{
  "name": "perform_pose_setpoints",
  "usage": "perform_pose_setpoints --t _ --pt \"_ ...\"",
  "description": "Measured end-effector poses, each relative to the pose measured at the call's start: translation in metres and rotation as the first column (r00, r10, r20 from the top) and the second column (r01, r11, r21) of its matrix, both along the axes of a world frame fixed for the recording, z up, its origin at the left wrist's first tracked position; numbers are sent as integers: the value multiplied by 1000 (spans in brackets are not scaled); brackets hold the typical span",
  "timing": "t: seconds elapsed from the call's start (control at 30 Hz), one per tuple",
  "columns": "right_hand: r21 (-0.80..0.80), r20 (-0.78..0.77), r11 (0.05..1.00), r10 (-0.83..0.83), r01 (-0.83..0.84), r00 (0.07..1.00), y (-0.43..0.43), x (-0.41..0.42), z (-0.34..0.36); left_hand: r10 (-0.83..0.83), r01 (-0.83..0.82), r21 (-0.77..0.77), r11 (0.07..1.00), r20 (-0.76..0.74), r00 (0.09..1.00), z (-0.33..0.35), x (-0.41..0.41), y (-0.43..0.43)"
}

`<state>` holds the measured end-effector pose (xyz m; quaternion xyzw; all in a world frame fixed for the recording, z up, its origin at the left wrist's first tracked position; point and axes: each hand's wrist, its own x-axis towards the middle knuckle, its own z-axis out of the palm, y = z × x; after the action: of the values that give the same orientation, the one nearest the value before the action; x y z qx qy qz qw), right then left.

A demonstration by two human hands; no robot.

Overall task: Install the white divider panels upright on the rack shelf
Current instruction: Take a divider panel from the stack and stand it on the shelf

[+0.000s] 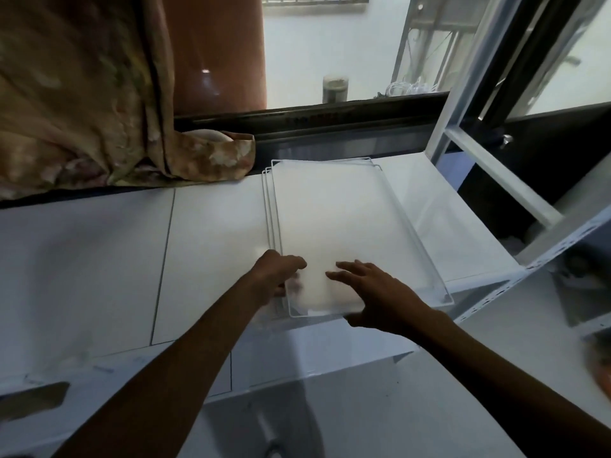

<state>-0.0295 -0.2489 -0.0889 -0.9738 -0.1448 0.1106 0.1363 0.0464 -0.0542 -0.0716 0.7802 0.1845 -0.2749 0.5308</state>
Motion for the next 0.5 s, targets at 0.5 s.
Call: perform_pose_setpoints --t 0.5 --pt "160 2 984 -82 80 997 -3 9 34 294 -190 -320 928 316 902 116 21 45"
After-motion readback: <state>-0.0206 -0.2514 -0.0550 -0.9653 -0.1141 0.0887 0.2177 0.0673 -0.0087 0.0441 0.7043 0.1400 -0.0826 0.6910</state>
